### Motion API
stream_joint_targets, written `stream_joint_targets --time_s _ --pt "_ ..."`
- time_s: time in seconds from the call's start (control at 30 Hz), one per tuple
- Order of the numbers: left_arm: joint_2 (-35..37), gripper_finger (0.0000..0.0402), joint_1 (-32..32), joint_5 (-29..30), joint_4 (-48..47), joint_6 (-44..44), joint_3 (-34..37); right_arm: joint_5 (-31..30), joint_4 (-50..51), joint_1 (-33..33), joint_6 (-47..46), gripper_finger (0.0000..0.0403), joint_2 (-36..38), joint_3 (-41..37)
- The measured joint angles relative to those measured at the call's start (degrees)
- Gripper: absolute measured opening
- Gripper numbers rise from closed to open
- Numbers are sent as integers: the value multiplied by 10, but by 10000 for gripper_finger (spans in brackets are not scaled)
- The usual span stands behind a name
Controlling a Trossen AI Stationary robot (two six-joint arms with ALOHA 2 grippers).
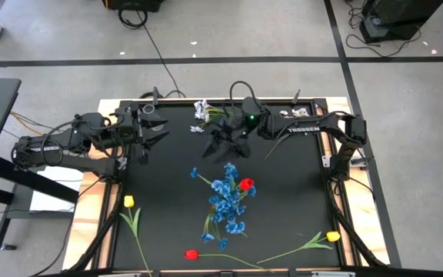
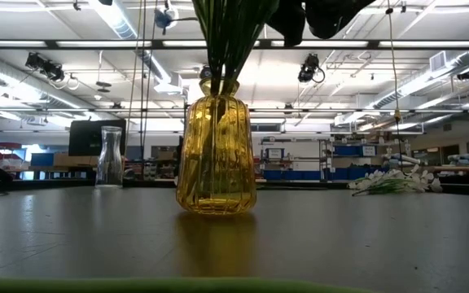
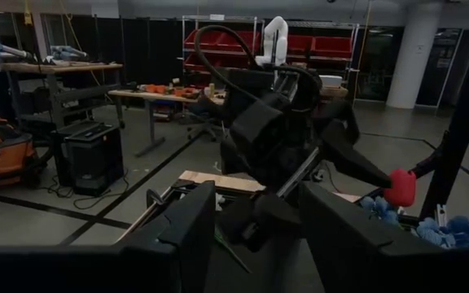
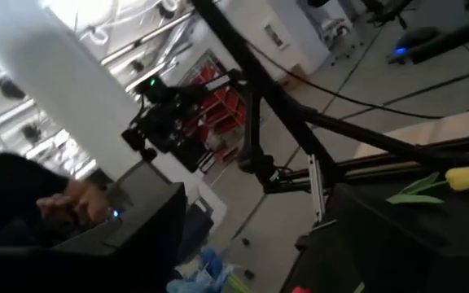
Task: Sort flowers into vase by color
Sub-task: Put the red flower into the yellow vase
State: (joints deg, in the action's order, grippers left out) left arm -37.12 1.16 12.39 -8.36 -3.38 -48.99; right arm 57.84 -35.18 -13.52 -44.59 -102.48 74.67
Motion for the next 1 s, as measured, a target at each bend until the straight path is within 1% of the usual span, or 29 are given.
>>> stream_joint_targets --time_s 0.1,0.2,0.27,0.33,0.47,0.53,0.63,0.7,0.8,0.9,1.0 --pt "0 183 0 0 0 0 0 -34 13 -10 -34 305 0 0" --pt "0 183 0 0 0 0 0 -98 70 -22 -31 282 9 0" --pt "0 183 0 0 0 0 0 -142 134 -31 2 265 24 0" --pt "0 183 0 0 0 0 0 -195 219 -41 51 249 48 0" --pt "0 183 0 0 0 0 0 -307 376 -60 154 225 112 0" --pt "0 183 0 0 0 0 0 -355 445 -64 187 219 145 0" --pt "0 183 0 0 0 0 0 -427 533 -60 209 215 187 0" --pt "0 183 0 0 0 0 0 -477 575 -48 207 214 206 -8" --pt "0 183 0 0 0 0 0 -548 634 -19 175 214 226 -32" --pt "0 183 0 0 0 0 0 -615 673 29 117 214 240 -73" --pt "0 183 0 0 0 0 0 -693 669 89 38 214 261 -125"
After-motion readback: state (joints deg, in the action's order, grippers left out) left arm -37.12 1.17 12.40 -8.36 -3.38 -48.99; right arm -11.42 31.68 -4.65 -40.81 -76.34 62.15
